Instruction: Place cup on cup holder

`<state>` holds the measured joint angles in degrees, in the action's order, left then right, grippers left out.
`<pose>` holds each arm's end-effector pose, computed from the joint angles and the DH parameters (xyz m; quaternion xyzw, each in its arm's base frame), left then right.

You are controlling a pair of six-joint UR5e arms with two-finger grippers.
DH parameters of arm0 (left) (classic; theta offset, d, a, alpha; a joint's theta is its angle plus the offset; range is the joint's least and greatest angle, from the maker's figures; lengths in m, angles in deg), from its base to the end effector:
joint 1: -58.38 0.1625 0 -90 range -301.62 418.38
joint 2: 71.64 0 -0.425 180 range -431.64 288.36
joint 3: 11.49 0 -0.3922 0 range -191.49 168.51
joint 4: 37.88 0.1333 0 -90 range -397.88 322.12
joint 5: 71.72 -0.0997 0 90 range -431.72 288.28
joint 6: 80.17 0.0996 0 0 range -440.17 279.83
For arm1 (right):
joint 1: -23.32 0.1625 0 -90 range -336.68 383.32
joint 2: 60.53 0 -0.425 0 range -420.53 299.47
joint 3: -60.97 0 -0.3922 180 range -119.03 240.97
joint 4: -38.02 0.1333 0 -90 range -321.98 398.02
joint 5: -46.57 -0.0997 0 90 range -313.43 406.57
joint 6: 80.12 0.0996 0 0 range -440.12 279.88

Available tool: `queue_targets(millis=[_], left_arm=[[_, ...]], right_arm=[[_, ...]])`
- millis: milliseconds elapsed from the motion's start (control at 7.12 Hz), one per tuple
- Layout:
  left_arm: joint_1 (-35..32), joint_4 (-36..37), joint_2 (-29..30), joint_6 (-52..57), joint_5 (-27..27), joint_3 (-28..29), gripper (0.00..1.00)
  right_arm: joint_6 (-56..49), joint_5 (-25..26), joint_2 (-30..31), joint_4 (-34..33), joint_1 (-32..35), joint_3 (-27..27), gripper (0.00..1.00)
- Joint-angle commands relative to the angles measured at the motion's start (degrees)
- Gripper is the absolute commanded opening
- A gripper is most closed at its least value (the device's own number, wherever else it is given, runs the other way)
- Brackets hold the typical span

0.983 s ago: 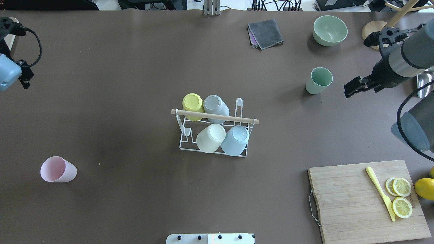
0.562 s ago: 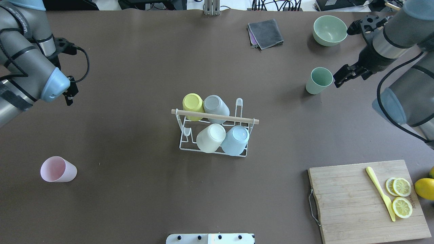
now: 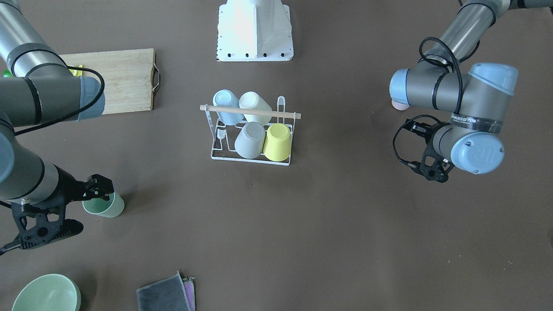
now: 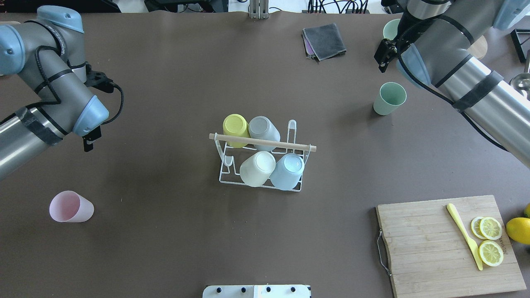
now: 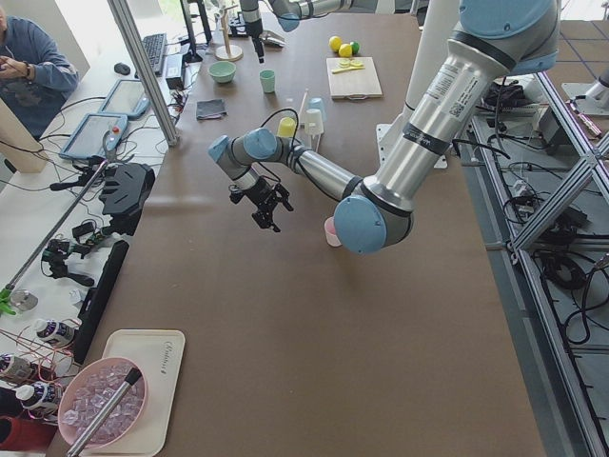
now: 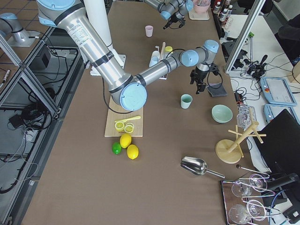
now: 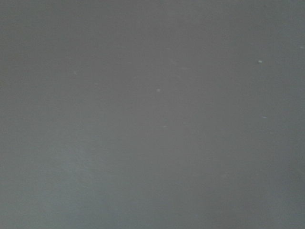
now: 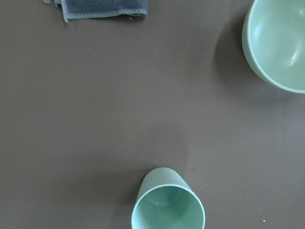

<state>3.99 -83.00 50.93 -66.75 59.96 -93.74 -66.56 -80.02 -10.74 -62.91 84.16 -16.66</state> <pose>0.3256 -0.5699 0.4601 -0.2271 0.3125 0.3255 0.8630 -0.2959 -0.6821 0.3514 0.0169 -0.3400 -0.1732 0.9242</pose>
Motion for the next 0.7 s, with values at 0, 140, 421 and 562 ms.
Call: queue_targets(millis=[0, 140, 421, 562], left_arm=[[0.33, 3.45, 1.35, 1.43, 0.42, 3.91, 0.99], [0.59, 5.29, 2.31, 1.52, 0.16, 5.07, 0.99], [3.14, 9.08, 4.17, 1.52, -0.62, 5.08, 0.99], [4.8, 9.78, 4.69, 1.52, -2.63, 5.17, 0.99]], right_arm=[[-3.88, 0.2, -2.05, 1.77, -0.19, 6.31, 1.0], [-4.68, 0.29, -4.41, 2.83, -0.63, 11.13, 1.0], [-4.78, 0.47, -7.32, 8.79, -1.86, 20.54, 1.0], [-4.69, 0.56, -8.29, 9.43, -2.39, 23.37, 1.0]])
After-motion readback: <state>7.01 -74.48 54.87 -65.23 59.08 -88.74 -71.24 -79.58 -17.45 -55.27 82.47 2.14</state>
